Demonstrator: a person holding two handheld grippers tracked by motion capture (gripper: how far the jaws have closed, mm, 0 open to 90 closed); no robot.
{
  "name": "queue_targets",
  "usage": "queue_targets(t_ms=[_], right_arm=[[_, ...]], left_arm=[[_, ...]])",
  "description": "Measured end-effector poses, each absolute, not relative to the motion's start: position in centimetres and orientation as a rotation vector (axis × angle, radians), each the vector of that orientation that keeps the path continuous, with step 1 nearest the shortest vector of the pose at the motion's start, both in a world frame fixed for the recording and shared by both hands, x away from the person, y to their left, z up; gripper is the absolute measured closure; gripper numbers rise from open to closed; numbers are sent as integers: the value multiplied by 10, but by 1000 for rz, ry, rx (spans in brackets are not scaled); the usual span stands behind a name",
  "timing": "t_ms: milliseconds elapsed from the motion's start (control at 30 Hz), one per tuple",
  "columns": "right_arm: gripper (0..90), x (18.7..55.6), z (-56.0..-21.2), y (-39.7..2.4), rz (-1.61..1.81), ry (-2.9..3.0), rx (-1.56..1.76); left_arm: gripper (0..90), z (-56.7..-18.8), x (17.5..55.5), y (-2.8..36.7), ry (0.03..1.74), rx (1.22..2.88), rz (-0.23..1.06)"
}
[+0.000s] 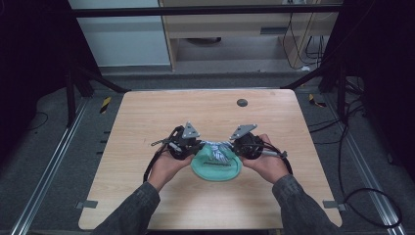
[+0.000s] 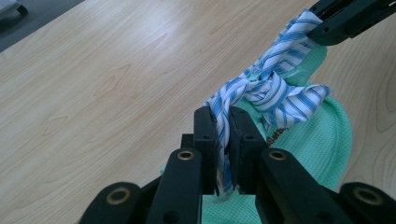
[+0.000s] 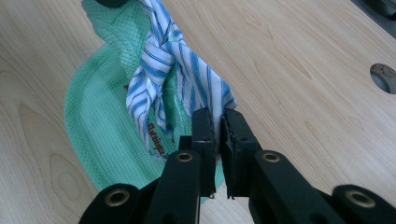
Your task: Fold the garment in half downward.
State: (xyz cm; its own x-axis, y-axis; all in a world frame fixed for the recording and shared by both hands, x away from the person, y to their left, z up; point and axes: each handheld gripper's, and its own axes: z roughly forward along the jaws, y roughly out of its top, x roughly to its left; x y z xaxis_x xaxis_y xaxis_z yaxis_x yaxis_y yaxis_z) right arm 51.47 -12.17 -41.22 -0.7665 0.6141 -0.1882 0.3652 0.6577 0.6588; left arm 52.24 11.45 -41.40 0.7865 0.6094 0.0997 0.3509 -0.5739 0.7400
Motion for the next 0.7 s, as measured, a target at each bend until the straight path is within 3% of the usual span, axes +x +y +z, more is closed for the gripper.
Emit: queue_targets(t_ms=[700], right_arm=[[833,500,-424,-121,858,2489,751]], left_arm=[[820,-428,503,118,676,2252,427]])
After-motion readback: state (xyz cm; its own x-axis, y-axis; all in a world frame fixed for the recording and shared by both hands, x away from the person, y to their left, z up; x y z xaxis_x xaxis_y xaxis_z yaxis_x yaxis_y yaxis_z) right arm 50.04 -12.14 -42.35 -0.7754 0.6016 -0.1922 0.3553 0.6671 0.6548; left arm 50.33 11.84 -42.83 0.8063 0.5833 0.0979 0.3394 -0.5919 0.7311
